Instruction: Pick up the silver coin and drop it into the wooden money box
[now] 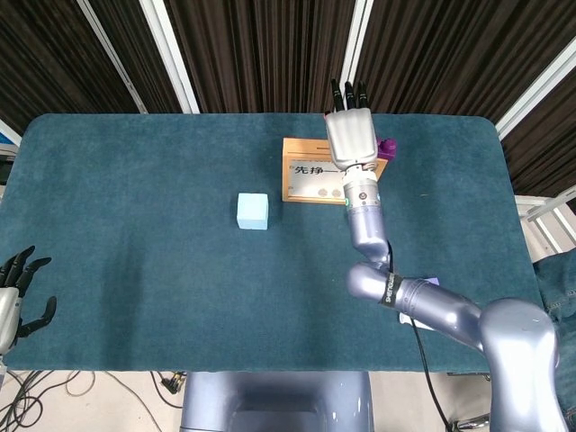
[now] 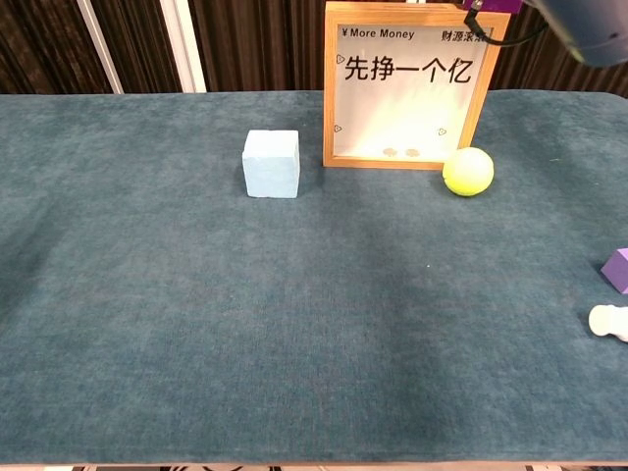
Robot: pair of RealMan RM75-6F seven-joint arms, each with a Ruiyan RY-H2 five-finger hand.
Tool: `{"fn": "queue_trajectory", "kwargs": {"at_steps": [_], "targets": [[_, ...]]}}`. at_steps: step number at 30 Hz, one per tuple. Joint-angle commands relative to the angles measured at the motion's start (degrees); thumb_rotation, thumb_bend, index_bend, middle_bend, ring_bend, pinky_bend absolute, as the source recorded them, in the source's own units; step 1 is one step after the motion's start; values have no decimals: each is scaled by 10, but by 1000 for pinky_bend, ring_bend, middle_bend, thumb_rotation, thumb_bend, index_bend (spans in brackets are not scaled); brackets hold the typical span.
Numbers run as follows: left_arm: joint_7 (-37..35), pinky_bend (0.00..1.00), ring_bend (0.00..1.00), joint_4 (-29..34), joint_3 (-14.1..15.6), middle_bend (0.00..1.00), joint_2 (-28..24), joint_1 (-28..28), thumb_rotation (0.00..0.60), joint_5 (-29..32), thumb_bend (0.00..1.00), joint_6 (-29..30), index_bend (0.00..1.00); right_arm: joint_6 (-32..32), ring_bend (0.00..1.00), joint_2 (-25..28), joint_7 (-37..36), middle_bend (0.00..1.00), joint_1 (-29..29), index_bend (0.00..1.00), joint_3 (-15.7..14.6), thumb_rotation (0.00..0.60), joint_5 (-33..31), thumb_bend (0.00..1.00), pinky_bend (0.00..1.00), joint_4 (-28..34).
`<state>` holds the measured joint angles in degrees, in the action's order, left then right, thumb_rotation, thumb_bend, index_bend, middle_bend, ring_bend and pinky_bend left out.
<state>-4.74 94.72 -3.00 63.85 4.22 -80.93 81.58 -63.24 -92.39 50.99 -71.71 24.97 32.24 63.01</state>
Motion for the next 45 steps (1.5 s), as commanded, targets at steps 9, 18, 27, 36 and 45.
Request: {"fn": "queue_trajectory", "kwargs": {"at_steps": [9,18,27,36,45], "targets": [[-7,97,0,1,1,5,-3,1,600,-2,425,-2,195,-40,0,-23,29,3,2,597,8,600,-10,639,0,8],[-6,97,0,1,2,5,-2,1,600,-3,425,0,195,-46,0,-35,29,3,8,596,11,600,-6,639,0,4],[-6,97,0,2,2,5,-3,1,600,-3,425,-2,195,-38,0,-49,22,3,8,596,15,600,3,639,0,-20],[-5,97,0,2,2,6,-3,1,600,-2,425,0,195,-23,0,-59,17,3,9,596,19,600,6,639,0,-39],[-4,97,0,3,1,5,-3,2,600,-1,425,-1,195,-12,0,-62,10,3,8,596,21,600,14,639,0,-49]]}}
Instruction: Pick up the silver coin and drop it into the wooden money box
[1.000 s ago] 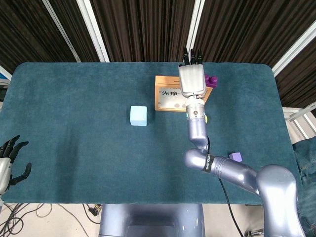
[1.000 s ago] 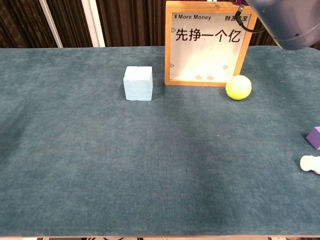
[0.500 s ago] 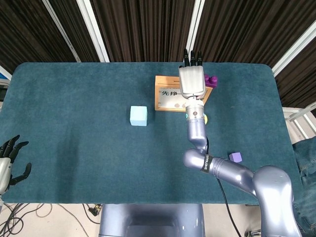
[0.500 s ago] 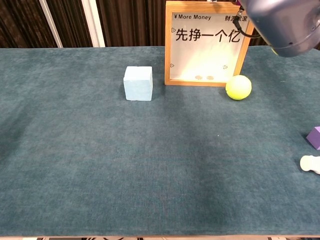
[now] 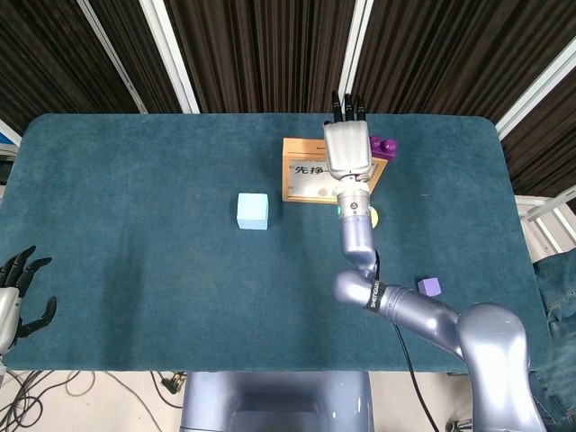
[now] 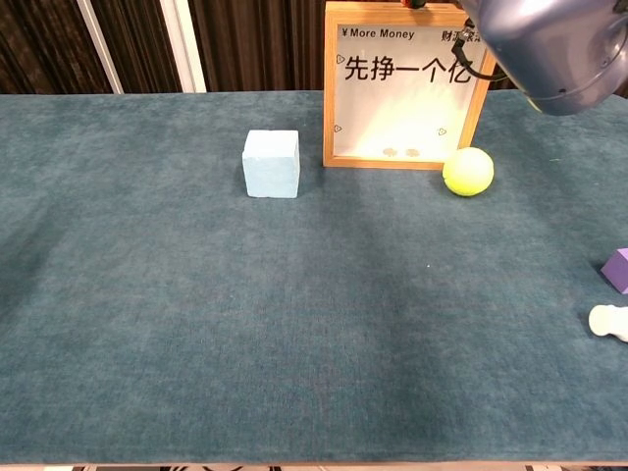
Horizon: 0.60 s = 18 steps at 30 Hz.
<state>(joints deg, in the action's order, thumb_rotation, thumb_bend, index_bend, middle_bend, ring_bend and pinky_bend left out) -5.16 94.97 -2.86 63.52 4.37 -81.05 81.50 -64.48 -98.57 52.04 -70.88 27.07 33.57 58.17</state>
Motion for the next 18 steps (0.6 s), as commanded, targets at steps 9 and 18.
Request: {"fn": "queue_trajectory", "kwargs": {"at_steps": [9,18], "targets": [[2,97,0,1,0,6,0,0,600,2,425,-1,196,8,0,-2,-3,3,2,595,3,600,2,639,0,-7],[3,97,0,2,0,5,-1,0,600,2,426,-1,195,11,0,-5,-3,3,3,516,5,600,5,639,0,-10]]}}
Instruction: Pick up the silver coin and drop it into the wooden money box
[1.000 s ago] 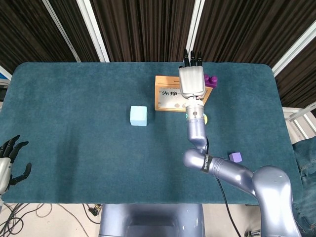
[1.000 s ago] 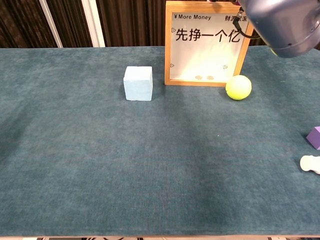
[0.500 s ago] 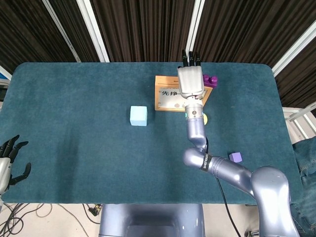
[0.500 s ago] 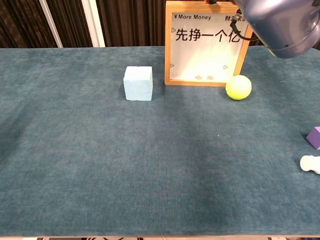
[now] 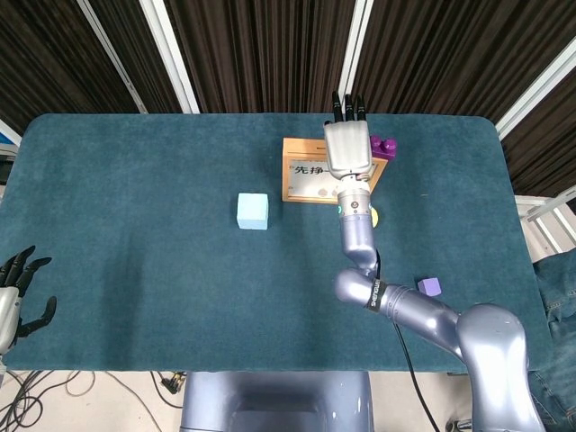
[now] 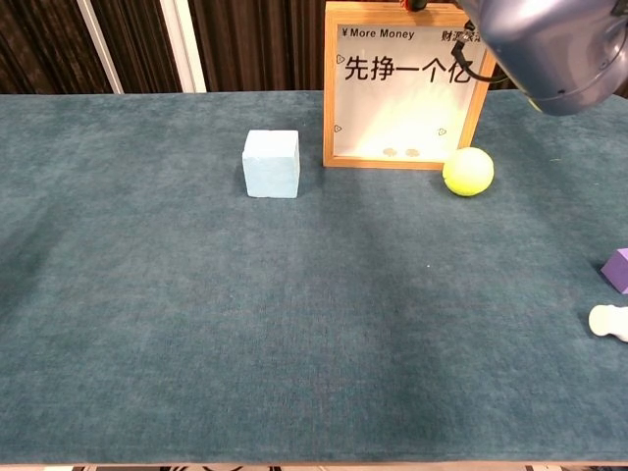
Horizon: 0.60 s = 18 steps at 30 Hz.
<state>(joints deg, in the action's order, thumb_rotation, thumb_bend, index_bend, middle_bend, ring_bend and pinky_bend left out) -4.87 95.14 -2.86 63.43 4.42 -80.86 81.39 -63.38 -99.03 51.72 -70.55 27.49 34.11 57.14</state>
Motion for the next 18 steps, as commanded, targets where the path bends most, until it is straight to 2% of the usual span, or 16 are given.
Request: {"fn": "queue_trajectory", "kwargs": {"at_steps": [1,14,18], "targets": [[0,97,0,0,0,6,0,0,600,0,425,0,195,0,0,-1,0,3,0,514,2,600,-1,639,0,-1],[1,97,0,1,-1,5,0,0,600,3,425,-2,196,-1,0,3,0,2,5,456,8,600,-2,639,0,11],[2,97,0,1,0,5,0,1,600,4,425,-3,201,-23,0,15,-24,3,10,447,12,600,25,639,0,33]]}}
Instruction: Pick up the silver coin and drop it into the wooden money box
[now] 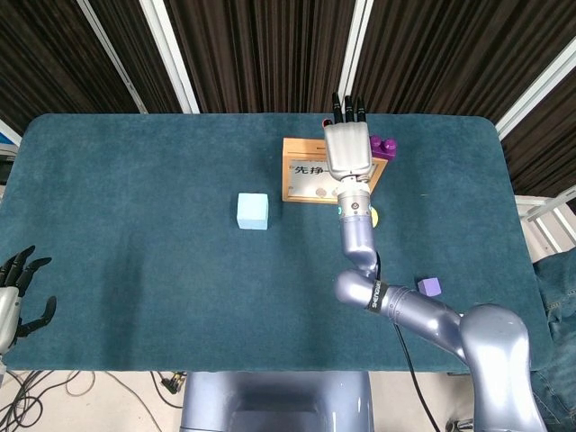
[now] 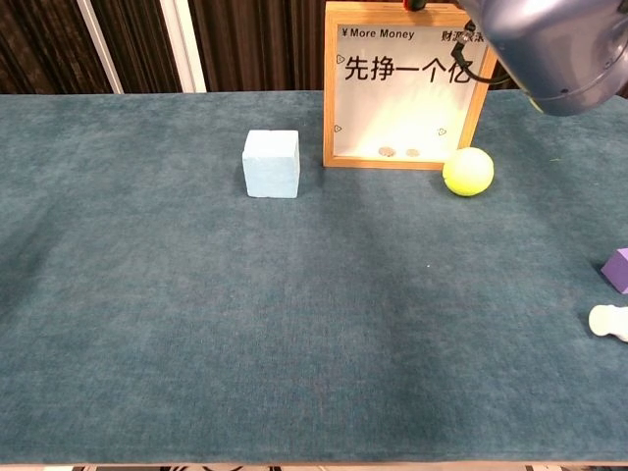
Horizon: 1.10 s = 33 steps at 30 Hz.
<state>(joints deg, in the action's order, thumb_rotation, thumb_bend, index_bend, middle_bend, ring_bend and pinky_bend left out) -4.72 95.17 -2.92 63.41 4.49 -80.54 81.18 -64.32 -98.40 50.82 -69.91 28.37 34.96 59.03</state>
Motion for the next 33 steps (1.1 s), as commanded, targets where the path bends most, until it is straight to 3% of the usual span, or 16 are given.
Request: {"fn": "queue_trajectory", "kwargs": {"at_steps": [1,4,9,12,16,18,21,26,29,33], "targets": [[1,97,0,0,0,5,0,0,600,1,425,-1,201,-19,0,14,-21,3,5,444,5,600,24,639,0,24],[2,97,0,1,0,6,0,0,600,1,425,0,201,-32,0,39,-41,3,18,414,12,600,41,639,0,66],[5,97,0,1,0,5,1,0,600,0,425,2,201,-15,0,149,-108,2,96,361,13,600,50,633,0,271],[7,97,0,1,0,5,2,-1,600,-1,425,3,201,-35,0,212,-119,2,153,325,-28,600,98,580,0,362],[11,97,0,1,1,5,2,-2,600,-3,425,7,201,-63,0,256,-156,2,215,240,-71,600,143,465,0,437],[13,97,0,0,1,5,3,-2,600,-4,425,8,201,-53,0,289,-181,3,249,205,-110,600,183,451,0,473],[14,97,0,0,1,5,4,-2,600,-3,425,7,201,-68,0,312,-191,3,286,195,-157,600,244,449,0,498],[16,97,0,-2,1,6,4,-2,600,-4,426,8,201,-155,0,301,-204,2,364,192,-233,600,355,449,0,500],[19,97,0,-3,2,6,4,-1,600,-8,425,9,201,-192,0,294,-205,2,415,173,-273,600,371,450,0,488],[23,97,0,-5,3,5,6,-2,600,-12,425,13,201,-235,0,291,-237,3,474,160,-304,600,382,449,0,455]]}}
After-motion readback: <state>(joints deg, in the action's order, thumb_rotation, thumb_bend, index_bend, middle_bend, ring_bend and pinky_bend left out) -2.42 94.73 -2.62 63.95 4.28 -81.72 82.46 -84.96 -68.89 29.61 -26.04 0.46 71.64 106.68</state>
